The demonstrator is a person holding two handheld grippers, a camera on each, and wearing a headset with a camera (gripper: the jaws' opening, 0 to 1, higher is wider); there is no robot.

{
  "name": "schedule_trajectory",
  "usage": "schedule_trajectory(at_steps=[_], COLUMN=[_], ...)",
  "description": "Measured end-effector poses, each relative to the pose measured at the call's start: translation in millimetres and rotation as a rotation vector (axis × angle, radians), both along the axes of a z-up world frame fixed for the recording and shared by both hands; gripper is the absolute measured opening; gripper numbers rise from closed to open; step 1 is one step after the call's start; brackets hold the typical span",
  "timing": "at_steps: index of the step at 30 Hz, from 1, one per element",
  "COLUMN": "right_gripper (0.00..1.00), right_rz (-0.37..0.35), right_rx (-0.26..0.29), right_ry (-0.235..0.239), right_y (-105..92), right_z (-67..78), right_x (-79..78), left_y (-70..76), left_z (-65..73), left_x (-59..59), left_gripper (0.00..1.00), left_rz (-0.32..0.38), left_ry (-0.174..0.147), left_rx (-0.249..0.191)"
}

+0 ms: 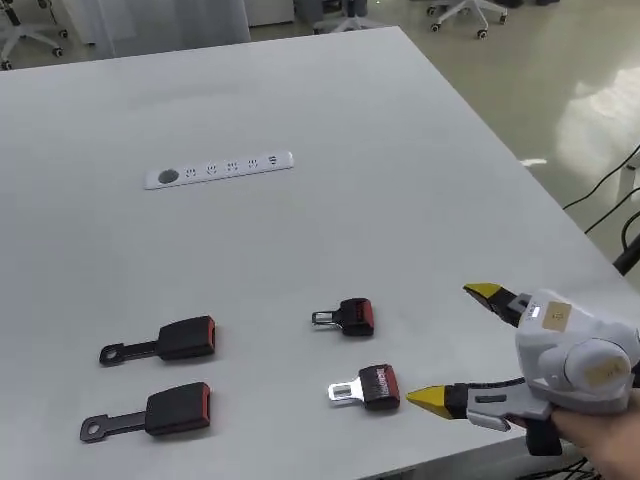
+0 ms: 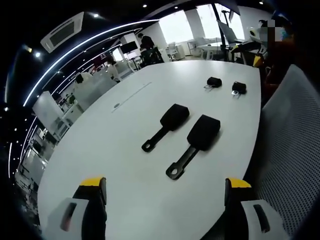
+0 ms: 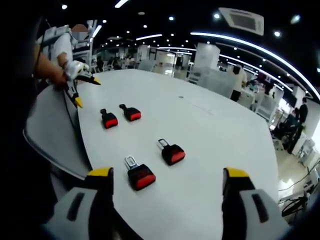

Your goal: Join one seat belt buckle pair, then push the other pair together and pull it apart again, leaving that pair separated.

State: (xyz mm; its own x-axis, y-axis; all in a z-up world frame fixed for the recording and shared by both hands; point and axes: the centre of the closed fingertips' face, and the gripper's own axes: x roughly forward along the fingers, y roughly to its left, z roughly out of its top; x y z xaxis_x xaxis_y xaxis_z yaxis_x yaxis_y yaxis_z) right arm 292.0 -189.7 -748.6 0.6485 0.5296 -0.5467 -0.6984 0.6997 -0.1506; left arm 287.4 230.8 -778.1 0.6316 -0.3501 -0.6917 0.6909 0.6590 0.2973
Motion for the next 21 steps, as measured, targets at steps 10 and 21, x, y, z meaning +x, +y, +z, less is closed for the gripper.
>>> schedule_trajectory(at_steps=[10,21], right_gripper=[0.78,0.59], right_rz=[0.026,0.255], right_rx=[-0.021,-0.094], right_ry=[0.06,0.139], right_y=[4.7,34.9], right_z=[-9.3,-35.0], right_x=[-5.3,-15.9], left_y=[-5.2,-45.9], left_z=[-10.4,-27.3], left_x=[0.2,9.8], left_gripper=[0.91,0.75], left_rz=[-0.045,-0.273], left_ry=[0.049,0.183], left_rx=[0.036,0.06])
